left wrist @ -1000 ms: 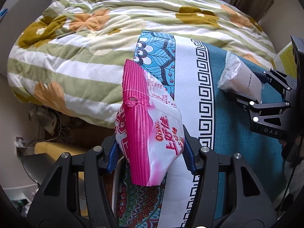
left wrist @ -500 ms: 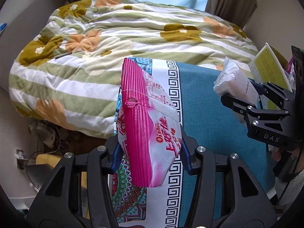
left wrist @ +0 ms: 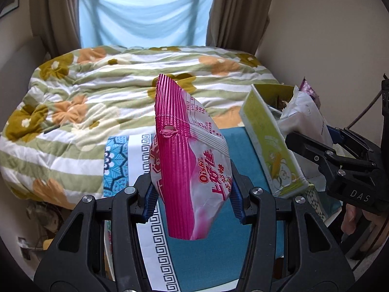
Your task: Organize snacks
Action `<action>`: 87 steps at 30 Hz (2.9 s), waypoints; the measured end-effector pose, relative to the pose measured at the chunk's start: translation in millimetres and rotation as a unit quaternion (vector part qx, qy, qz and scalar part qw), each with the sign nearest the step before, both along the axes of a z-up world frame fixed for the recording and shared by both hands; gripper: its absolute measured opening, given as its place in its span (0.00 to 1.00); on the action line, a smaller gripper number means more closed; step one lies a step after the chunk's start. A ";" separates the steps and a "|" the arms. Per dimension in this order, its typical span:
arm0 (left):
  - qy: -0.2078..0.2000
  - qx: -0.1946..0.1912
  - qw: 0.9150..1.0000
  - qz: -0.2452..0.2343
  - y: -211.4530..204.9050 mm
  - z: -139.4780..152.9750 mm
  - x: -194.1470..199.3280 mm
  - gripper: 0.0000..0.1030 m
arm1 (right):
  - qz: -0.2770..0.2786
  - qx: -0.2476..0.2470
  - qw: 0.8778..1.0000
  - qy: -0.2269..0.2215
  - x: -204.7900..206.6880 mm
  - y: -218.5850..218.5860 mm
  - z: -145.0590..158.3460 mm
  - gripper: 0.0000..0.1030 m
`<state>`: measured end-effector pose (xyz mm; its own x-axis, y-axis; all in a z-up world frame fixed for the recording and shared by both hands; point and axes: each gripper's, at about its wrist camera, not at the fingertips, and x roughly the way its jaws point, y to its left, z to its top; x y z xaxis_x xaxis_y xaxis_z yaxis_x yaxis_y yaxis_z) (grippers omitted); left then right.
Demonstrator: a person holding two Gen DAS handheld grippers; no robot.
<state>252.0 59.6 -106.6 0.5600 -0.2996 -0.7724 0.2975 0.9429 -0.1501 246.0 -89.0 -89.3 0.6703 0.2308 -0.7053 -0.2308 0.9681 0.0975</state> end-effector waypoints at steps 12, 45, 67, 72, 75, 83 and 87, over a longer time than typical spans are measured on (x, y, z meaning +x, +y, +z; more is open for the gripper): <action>0.002 -0.039 0.994 -0.100 -175.3 25.2 -0.4 0.45 | -0.138 -0.005 0.990 -0.019 -58.5 -151.0 49.5 0.62; 0.066 0.014 0.998 0.019 -250.1 -31.3 -10.4 1.00 | -0.056 0.043 0.996 0.050 -17.9 -268.7 18.6 0.62; 0.057 0.046 0.996 0.050 -227.3 -35.6 -52.1 1.00 | -0.058 0.013 0.996 0.067 -36.3 -260.7 -14.7 0.98; 0.008 0.050 0.997 0.057 -207.2 4.1 -78.9 1.00 | -0.062 0.000 0.998 0.032 -58.9 -244.6 15.4 0.98; -0.033 0.054 0.996 0.062 -189.1 32.0 -103.4 1.00 | -0.069 -0.010 0.998 0.003 -80.2 -230.3 39.0 0.98; -0.115 0.055 0.987 0.098 -126.5 80.7 -172.6 1.00 | -0.100 -0.033 0.993 -0.056 -147.9 -178.3 83.1 0.99; -0.137 0.051 0.984 0.103 -100.1 90.1 -199.5 1.00 | -0.123 -0.052 0.988 -0.070 -178.3 -153.3 89.0 0.99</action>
<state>52.5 -40.5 -16.5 0.7917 -0.0876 -0.6045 0.1154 0.9933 0.0071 67.6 -242.2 -0.2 0.7900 -0.0212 -0.6127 0.0097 0.9997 -0.0221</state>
